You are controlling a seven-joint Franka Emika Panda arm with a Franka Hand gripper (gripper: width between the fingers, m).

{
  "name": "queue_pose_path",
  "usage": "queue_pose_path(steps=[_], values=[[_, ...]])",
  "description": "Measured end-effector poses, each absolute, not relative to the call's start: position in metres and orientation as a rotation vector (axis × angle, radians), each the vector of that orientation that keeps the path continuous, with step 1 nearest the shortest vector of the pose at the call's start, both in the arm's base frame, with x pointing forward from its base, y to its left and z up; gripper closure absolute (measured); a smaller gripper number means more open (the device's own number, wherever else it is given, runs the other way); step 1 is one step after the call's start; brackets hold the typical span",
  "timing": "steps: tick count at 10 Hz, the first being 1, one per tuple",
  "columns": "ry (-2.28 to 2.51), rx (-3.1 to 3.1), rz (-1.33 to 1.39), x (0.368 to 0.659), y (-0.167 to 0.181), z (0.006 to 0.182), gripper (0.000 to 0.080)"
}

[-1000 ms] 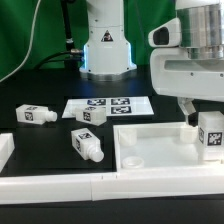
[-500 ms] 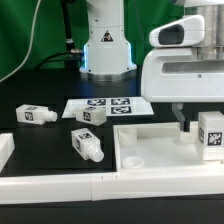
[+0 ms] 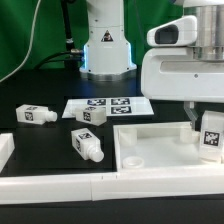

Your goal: Assemble one leg

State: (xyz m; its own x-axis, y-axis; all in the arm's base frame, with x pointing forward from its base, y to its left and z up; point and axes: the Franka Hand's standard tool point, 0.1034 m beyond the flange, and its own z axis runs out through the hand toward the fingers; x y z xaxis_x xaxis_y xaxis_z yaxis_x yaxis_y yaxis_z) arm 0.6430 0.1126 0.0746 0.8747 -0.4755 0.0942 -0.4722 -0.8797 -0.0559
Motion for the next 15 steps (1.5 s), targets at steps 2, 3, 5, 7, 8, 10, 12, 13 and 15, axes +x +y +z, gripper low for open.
queue_pose_path(steps=[2,3,5,7,8,10,12,13,15], values=[[1.152,-2.872,-0.143,0.6429,0.1102,0.0725,0.0514],[1.407,-2.744,-0.126,0.6427,0.1073,0.0722,0.0514],[1.853,-2.418,-0.048,0.6409,0.1065,0.0717,0.0514],[2.016,-2.264,-0.02,0.6409,0.1045,0.0716,0.0514],[2.014,-2.267,-0.02,0.6407,0.1046,0.0712,0.0514],[1.987,-2.291,-0.022,0.6406,0.1049,0.0712,0.0514],[1.551,-2.623,0.028,0.6362,0.1087,0.0726,0.0213],[1.431,-2.689,0.017,0.6371,0.1089,0.0736,0.0213],[1.252,-2.783,0.006,0.6367,0.1074,0.0728,0.0154]])
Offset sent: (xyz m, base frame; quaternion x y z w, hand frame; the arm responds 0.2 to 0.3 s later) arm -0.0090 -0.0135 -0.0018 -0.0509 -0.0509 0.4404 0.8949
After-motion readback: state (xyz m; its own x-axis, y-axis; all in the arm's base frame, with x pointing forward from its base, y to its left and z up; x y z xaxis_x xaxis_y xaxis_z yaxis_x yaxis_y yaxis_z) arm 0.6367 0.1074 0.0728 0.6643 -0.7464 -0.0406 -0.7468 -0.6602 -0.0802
